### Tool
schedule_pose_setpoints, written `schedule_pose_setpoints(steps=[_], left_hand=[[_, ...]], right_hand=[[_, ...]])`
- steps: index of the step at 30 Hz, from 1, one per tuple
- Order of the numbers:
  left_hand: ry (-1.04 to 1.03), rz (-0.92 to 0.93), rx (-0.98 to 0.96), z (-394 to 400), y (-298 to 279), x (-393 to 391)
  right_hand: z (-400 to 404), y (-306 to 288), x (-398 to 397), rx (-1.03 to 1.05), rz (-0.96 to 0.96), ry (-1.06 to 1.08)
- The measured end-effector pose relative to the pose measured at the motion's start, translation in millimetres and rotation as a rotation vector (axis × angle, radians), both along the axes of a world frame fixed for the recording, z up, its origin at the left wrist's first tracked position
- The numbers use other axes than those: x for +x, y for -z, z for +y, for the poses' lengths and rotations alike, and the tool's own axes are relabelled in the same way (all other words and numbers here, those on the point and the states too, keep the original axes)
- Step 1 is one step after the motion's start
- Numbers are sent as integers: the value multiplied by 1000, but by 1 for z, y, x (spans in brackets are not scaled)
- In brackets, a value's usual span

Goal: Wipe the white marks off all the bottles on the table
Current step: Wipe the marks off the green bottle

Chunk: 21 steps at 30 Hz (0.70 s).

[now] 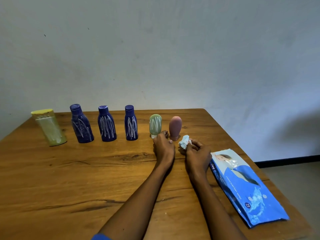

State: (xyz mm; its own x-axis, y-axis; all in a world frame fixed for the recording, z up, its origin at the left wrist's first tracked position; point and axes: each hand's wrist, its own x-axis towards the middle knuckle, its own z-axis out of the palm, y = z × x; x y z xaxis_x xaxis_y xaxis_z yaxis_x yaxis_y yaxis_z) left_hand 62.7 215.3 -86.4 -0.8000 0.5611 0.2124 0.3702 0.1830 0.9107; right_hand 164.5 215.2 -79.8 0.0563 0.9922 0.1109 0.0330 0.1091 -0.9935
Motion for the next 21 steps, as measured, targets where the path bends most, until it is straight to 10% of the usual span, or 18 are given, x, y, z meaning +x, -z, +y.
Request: schedule_pose_setpoints(steps=[21], left_hand=[[-81, 37, -169, -35, -15, -54]], right_hand=[[-15, -3, -3, 75, -105, -393]])
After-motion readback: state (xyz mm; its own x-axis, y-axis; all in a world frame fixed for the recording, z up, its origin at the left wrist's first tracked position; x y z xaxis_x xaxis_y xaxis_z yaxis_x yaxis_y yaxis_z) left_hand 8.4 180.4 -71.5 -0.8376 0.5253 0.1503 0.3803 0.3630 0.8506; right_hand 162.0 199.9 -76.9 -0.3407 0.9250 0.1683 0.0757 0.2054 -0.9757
